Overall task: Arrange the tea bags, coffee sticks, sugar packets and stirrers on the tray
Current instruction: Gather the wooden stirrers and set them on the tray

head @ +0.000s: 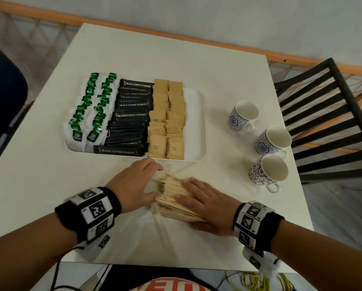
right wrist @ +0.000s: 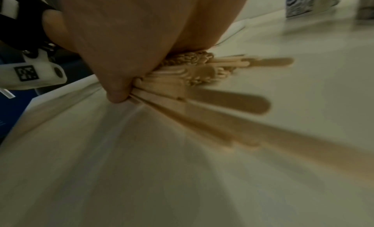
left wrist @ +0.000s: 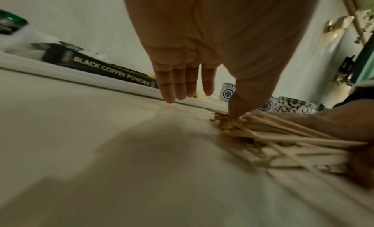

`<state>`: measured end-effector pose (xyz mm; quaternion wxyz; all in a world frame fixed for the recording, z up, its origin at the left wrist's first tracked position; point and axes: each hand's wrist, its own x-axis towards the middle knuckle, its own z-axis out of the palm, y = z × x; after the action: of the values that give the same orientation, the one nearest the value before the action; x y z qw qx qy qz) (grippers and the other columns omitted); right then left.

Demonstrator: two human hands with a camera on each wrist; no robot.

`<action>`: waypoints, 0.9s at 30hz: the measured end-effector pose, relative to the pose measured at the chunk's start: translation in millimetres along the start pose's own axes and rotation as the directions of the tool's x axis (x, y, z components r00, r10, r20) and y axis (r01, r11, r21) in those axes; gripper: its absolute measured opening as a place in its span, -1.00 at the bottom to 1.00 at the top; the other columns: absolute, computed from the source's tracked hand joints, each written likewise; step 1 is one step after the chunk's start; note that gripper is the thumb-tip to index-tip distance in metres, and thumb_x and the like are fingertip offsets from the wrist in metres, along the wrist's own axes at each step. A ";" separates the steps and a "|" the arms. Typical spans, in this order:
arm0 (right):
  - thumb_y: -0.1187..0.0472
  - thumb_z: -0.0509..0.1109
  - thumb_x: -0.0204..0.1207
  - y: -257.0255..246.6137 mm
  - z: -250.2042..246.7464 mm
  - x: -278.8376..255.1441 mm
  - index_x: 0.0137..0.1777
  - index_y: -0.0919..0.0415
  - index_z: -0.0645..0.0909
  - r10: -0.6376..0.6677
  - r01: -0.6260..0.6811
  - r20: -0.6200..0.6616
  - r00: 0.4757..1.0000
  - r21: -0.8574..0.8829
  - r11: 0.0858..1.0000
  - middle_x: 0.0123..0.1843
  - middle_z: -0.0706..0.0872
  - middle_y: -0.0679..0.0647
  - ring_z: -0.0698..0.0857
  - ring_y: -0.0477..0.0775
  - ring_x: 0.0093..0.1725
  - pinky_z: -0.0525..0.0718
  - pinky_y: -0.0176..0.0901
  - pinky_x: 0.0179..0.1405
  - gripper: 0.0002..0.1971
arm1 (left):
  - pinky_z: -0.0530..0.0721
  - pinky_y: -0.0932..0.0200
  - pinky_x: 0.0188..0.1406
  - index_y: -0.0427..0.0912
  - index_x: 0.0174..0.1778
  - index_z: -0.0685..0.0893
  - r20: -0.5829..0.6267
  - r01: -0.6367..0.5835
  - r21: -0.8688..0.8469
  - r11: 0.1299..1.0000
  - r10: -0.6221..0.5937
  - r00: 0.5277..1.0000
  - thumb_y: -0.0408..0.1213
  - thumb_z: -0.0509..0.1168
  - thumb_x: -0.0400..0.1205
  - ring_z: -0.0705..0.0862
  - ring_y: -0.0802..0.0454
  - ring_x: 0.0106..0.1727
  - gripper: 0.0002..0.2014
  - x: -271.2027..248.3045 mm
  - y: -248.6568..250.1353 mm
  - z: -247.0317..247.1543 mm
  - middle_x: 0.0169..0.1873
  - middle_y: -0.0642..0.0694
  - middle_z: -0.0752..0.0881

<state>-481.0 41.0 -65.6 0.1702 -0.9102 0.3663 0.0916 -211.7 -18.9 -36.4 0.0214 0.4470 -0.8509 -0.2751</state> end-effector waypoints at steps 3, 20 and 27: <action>-0.26 0.16 0.55 -2.7 -4.9 28.3 0.67 0.00 -0.02 -0.055 0.055 0.015 0.998 -0.037 0.998 0.69 0.00 0.27 0.04 0.38 0.65 0.03 0.23 0.57 -0.22 | 0.46 0.09 0.36 -0.05 0.35 0.50 -0.002 0.052 -0.068 0.996 -0.052 0.999 -0.19 0.25 0.54 0.44 0.05 0.35 -0.58 -0.9 -7.9 -7.5 0.31 0.04 0.44; -0.32 0.19 0.51 -18.4 -16.9 80.4 0.65 -0.06 -0.06 -0.091 0.090 -0.039 0.995 -0.011 0.996 0.71 -0.02 0.18 -0.01 0.31 0.67 -0.04 0.21 0.61 -0.19 | 0.57 0.23 -0.18 0.14 -0.05 0.58 -0.023 -0.220 0.126 0.967 0.224 0.974 -0.24 0.12 0.44 0.51 0.14 -0.09 -0.74 -56.4 -67.2 -25.6 -0.05 0.12 0.56; -0.45 -0.21 0.52 -3.3 -53.7 55.8 0.62 0.09 0.22 0.184 -0.153 -0.168 0.968 0.182 0.971 0.60 0.33 0.11 0.29 0.12 0.58 0.13 -0.07 0.55 -0.17 | 0.40 0.45 -0.33 0.32 -0.03 0.61 0.237 -0.434 0.218 0.874 0.384 0.892 0.07 0.35 0.42 0.42 0.29 -0.17 -0.79 -86.6 -78.8 -16.5 -0.15 0.24 0.53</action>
<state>-436.5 -12.5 -31.4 0.2033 -0.8627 0.4630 -0.0099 -96.2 5.3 -42.7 -0.0605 0.2270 -0.9536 -0.1885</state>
